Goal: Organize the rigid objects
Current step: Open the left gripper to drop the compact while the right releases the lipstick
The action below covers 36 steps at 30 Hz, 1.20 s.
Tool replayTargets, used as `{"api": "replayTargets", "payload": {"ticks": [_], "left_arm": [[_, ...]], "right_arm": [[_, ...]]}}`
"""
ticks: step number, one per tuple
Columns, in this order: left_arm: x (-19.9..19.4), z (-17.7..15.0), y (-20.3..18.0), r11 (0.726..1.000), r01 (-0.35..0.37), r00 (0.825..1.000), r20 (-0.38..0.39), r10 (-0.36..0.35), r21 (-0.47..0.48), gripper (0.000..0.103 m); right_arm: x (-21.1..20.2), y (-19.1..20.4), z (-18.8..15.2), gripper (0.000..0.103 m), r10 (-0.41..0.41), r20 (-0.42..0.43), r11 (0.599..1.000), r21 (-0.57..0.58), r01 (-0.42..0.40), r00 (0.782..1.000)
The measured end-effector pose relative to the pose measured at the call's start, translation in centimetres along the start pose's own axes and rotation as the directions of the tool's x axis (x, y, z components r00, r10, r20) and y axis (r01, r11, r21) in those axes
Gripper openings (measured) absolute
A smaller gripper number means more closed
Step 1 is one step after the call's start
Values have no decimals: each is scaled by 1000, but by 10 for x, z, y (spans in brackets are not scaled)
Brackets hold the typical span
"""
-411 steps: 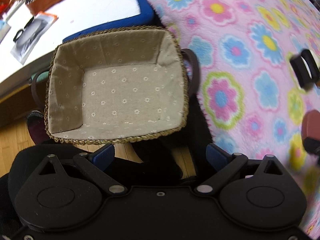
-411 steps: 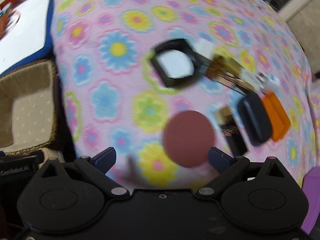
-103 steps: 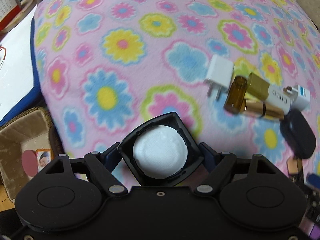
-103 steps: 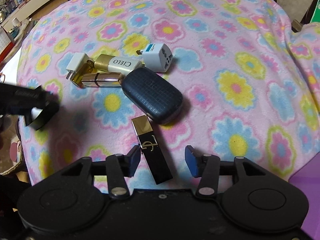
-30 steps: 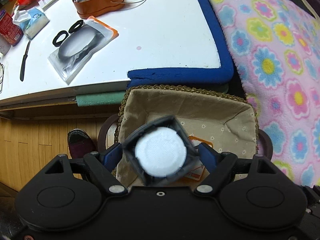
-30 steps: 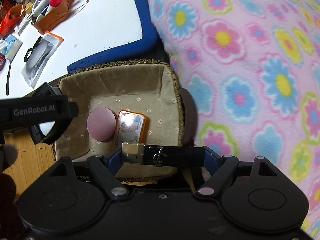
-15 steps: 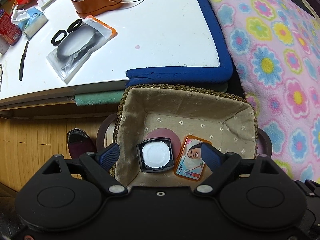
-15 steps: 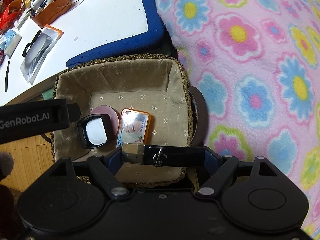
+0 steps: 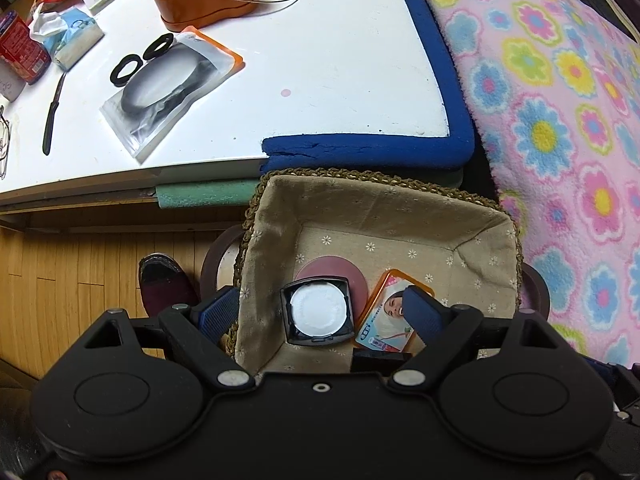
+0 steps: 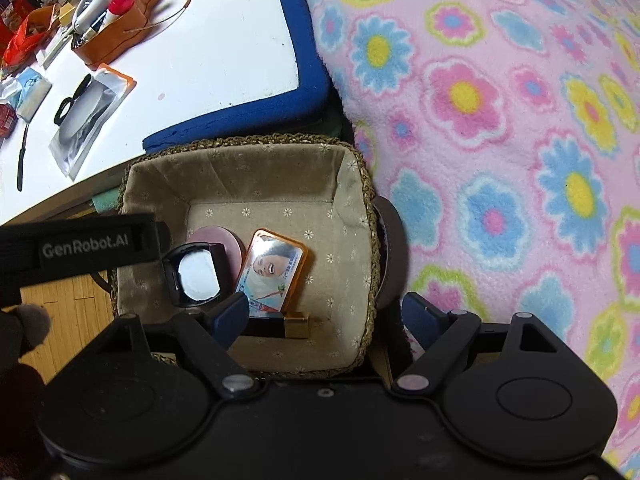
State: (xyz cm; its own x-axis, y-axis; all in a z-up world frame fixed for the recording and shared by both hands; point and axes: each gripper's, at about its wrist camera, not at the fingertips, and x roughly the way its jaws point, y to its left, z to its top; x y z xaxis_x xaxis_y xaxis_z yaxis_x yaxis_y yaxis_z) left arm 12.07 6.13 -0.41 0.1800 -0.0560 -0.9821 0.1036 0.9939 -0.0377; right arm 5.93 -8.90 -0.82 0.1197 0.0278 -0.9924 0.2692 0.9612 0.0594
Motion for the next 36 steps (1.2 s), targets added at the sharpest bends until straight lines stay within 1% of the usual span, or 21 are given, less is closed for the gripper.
{"api": "replayTargets", "payload": {"ticks": [12, 24, 36], "left_arm": [[-1, -1, -1, 1000, -27, 1000, 16, 26, 12, 85], [-1, -1, -1, 1000, -22, 1000, 15, 22, 16, 85], [2, 0, -3, 999, -23, 1000, 9, 22, 23, 85]], "right_arm": [[4, 0, -1, 84, -3, -9, 1000, 8, 3, 1000], [10, 2, -4, 84, 3, -29, 1000, 3, -3, 1000], [9, 1, -6, 84, 7, -31, 1000, -2, -7, 1000]]}}
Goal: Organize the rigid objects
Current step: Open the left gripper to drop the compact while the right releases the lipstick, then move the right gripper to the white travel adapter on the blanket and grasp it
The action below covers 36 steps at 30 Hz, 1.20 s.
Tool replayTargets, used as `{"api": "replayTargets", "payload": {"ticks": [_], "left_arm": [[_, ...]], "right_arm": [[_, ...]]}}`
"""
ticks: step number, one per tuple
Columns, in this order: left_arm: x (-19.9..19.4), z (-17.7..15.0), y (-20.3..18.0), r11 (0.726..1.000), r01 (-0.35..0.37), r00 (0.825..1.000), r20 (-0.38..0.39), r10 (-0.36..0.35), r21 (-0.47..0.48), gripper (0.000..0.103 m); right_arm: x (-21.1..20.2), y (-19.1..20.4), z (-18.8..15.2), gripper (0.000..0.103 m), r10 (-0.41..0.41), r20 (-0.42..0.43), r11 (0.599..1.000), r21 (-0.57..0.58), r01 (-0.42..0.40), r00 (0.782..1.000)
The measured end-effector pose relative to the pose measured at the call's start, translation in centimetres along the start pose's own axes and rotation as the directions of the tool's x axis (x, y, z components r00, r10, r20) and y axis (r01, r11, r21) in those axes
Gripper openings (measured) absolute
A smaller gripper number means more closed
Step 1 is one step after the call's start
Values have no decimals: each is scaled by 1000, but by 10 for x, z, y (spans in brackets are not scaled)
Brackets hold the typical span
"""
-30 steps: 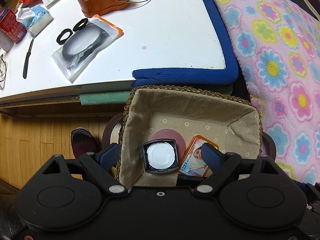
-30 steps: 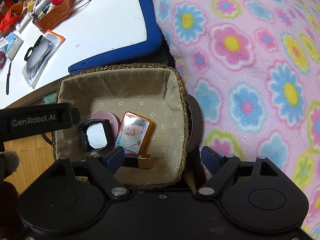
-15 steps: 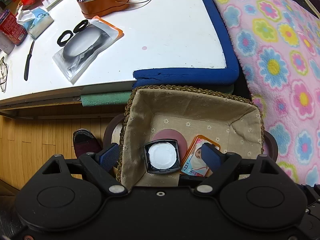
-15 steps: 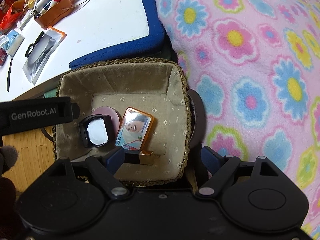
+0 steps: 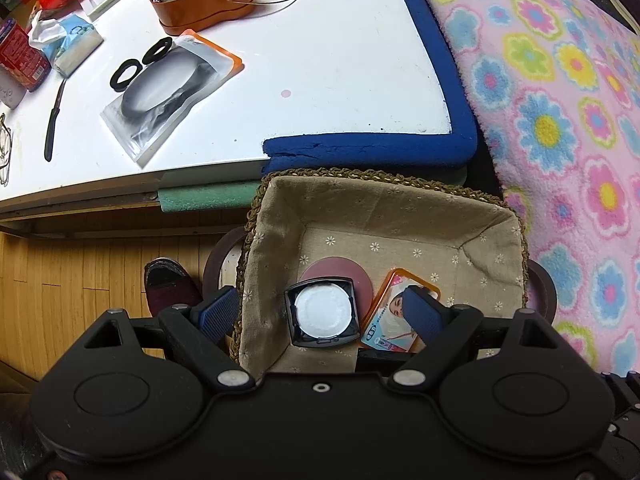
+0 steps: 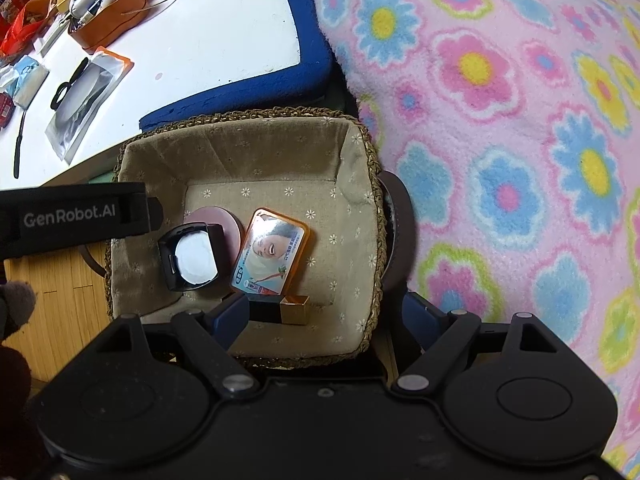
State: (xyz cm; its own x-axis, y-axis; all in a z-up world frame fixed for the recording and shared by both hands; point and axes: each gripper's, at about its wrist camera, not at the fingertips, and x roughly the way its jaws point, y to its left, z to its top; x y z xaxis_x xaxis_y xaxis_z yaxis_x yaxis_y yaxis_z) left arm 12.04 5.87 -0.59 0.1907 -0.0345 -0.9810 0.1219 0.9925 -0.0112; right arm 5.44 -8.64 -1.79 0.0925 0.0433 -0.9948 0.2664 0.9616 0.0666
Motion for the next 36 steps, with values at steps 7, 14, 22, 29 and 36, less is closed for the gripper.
{"api": "replayTargets", "payload": {"ticks": [7, 14, 22, 29, 36], "left_arm": [[4, 0, -2, 1000, -7, 1000, -12, 8, 14, 85], [11, -2, -4, 1000, 5, 999, -49, -4, 27, 85], [6, -15, -14, 995, 78, 995, -64, -74, 66, 85], [-2, -28, -35, 984, 42, 999, -28, -38, 170, 85], [-7, -36, -56, 967, 14, 1000, 2, -15, 255, 85]], "right_arm": [[-11, -9, -6, 84, -3, 18, 1000, 13, 3, 1000], [-28, -36, -20, 84, -25, 52, 998, 58, 22, 998], [-60, -116, -52, 84, -106, 108, 976, 203, 82, 989], [-75, -224, -83, 84, -245, 93, 893, 409, 188, 965], [-105, -331, -95, 84, -378, 83, 769, 582, 263, 922]]}}
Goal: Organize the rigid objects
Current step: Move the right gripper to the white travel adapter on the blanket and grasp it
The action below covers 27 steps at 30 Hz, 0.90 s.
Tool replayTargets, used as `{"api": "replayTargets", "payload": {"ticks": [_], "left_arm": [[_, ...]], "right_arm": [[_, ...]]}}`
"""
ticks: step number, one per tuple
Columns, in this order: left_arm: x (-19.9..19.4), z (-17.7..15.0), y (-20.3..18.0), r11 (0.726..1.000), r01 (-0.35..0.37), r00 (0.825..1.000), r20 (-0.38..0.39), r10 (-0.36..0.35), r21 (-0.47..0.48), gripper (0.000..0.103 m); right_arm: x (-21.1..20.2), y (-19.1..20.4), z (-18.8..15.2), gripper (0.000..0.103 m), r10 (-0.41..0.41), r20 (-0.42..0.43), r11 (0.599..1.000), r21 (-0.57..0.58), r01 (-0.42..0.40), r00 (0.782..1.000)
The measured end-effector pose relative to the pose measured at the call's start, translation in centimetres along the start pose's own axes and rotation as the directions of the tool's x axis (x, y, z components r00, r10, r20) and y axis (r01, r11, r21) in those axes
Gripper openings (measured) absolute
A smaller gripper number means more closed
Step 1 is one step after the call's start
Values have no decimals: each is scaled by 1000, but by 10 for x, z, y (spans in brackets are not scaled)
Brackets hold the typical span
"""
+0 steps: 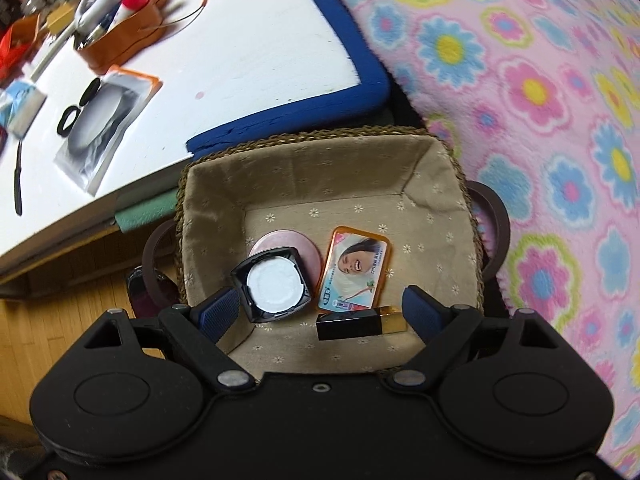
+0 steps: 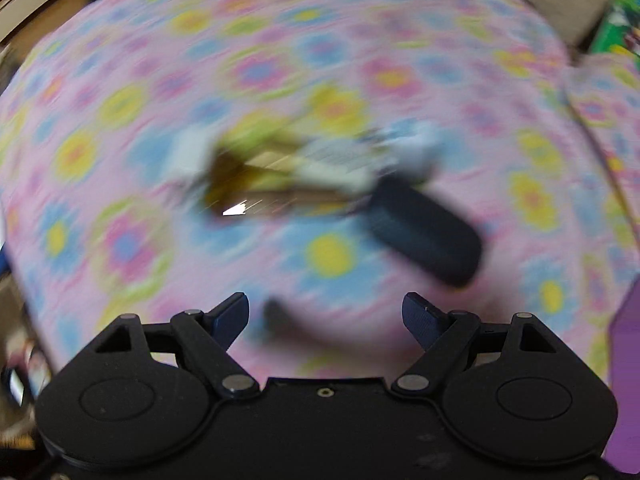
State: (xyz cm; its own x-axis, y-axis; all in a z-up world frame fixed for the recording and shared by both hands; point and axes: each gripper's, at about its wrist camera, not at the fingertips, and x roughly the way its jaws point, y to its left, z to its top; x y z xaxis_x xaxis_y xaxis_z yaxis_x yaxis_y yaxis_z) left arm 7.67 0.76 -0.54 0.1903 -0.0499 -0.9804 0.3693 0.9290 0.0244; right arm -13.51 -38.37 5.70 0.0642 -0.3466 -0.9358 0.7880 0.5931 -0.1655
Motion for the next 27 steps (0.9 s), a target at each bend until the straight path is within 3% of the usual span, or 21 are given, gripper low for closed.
{"api": "replayTargets", "payload": {"ticks": [5, 10, 19, 27], "left_arm": [[-3, 2, -12, 1000, 15, 1000, 4, -16, 16, 85], [-4, 2, -24, 998, 34, 999, 7, -34, 47, 85], [-4, 4, -39, 996, 51, 999, -8, -51, 79, 85], [-4, 1, -46, 993, 62, 998, -17, -61, 100, 85]], "right_arm": [[10, -46, 44, 84, -61, 31, 993, 103, 57, 998], [34, -53, 74, 84, -103, 10, 990, 101, 101, 995], [55, -47, 86, 83, -90, -13, 992, 89, 91, 996], [65, -85, 113, 82, -177, -35, 968, 173, 181, 984]]}}
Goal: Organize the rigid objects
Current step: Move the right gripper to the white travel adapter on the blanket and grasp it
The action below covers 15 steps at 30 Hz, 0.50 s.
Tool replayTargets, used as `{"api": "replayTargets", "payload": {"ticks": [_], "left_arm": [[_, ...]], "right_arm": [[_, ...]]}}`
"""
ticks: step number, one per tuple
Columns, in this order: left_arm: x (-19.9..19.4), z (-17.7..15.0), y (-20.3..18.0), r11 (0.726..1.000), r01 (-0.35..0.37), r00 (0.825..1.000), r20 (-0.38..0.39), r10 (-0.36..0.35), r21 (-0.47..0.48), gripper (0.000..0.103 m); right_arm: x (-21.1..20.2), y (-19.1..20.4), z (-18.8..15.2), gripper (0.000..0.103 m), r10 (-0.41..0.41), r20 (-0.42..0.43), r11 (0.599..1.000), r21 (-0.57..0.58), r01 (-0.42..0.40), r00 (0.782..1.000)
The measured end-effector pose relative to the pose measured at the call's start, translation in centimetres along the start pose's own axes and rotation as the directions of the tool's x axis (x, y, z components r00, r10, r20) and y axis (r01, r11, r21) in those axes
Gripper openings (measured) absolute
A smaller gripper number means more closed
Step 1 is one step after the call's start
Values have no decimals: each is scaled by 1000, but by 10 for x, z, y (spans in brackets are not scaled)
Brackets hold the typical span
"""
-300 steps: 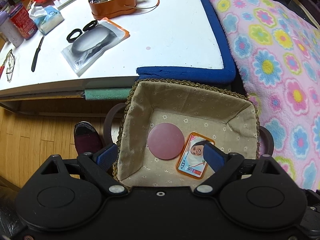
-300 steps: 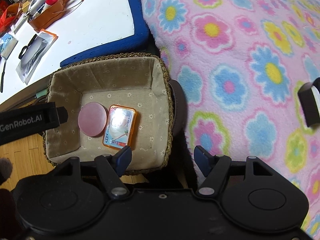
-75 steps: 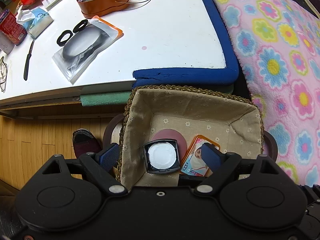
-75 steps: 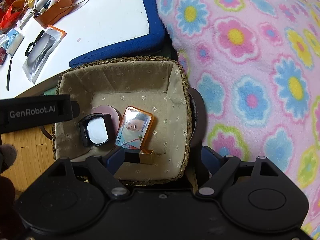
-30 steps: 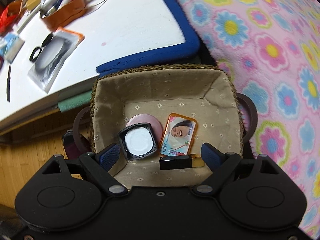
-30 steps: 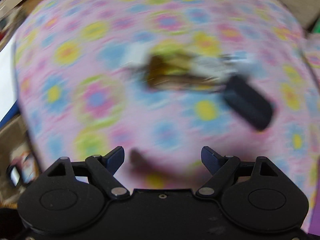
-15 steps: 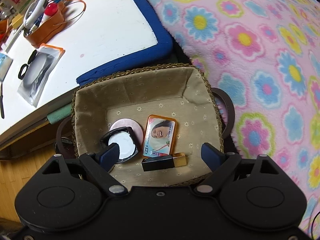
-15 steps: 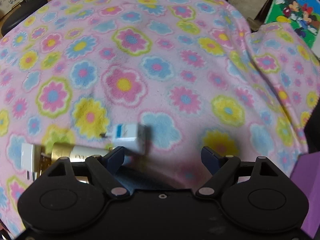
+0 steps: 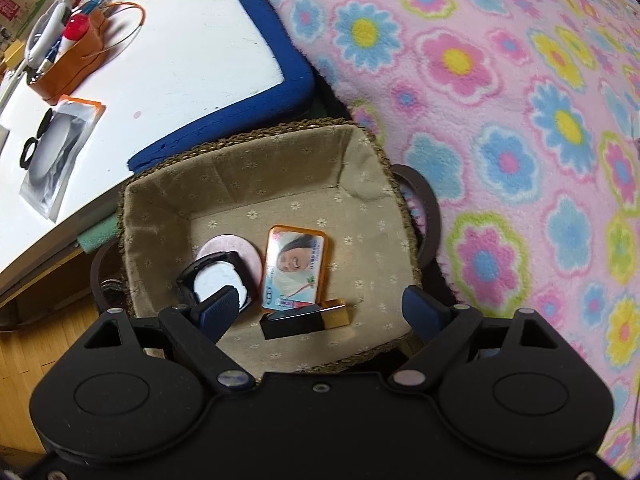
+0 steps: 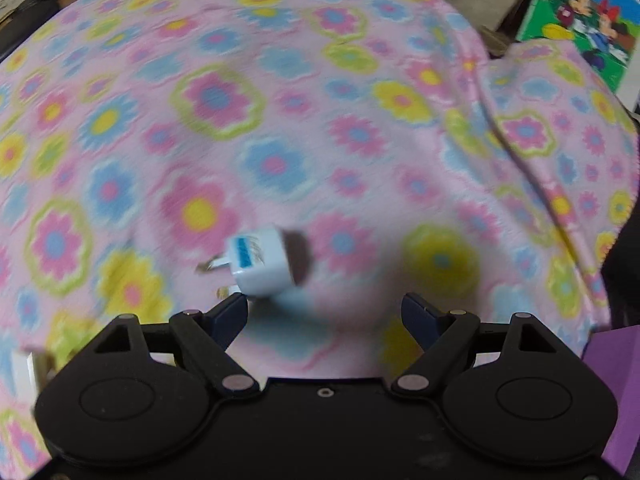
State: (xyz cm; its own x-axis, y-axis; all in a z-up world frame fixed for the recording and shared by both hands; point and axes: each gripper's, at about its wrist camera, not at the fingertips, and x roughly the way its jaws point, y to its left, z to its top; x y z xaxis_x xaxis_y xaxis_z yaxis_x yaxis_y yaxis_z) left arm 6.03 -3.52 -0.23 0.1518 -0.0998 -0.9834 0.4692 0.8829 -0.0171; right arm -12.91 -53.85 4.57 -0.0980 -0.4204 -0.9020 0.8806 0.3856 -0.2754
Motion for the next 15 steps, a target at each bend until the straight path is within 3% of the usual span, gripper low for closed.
{"api": "replayTargets", "payload": {"ticks": [4, 12, 15], "left_arm": [[-3, 3, -10, 999, 26, 1000, 4, -26, 24, 85], [-11, 13, -44, 995, 59, 998, 20, -61, 86, 85], [-8, 19, -59, 992, 81, 997, 1, -82, 95, 85]], "right_arm": [[-4, -4, 7, 83, 26, 10, 1000, -8, -26, 1000], [2, 38, 9, 83, 69, 16, 987, -149, -65, 998], [10, 44, 13, 74, 93, -10, 984, -150, -93, 996]]}}
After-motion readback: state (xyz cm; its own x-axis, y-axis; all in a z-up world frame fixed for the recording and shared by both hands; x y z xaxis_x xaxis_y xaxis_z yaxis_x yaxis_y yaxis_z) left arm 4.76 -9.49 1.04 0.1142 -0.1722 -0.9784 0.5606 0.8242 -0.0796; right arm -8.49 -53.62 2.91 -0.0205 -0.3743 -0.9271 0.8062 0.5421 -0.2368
